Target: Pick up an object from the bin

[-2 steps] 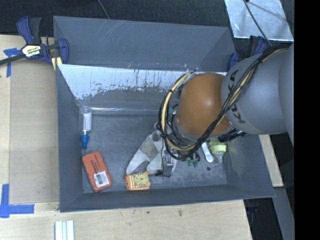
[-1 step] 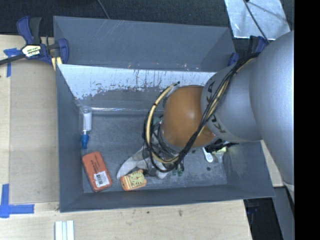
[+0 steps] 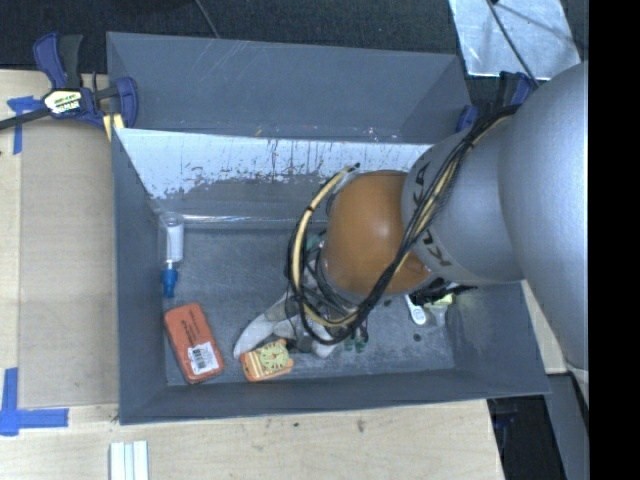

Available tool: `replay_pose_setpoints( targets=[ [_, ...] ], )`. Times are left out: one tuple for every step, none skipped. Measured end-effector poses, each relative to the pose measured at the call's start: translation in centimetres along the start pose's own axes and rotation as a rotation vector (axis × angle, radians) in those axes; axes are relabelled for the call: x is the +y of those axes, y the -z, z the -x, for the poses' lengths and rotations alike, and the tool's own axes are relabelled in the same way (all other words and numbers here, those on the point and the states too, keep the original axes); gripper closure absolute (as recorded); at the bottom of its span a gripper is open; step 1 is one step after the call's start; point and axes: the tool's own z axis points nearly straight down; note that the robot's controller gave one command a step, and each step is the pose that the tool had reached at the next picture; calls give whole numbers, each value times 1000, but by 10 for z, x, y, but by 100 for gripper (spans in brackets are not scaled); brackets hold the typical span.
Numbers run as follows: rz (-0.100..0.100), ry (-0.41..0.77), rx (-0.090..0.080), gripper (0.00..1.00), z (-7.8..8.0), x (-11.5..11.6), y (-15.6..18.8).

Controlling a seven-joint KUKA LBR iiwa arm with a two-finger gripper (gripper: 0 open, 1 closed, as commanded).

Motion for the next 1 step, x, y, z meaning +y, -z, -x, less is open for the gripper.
replay_pose_setpoints(
  targets=[
    [-2, -12, 9, 100, 1, 7, 115]
  ],
)
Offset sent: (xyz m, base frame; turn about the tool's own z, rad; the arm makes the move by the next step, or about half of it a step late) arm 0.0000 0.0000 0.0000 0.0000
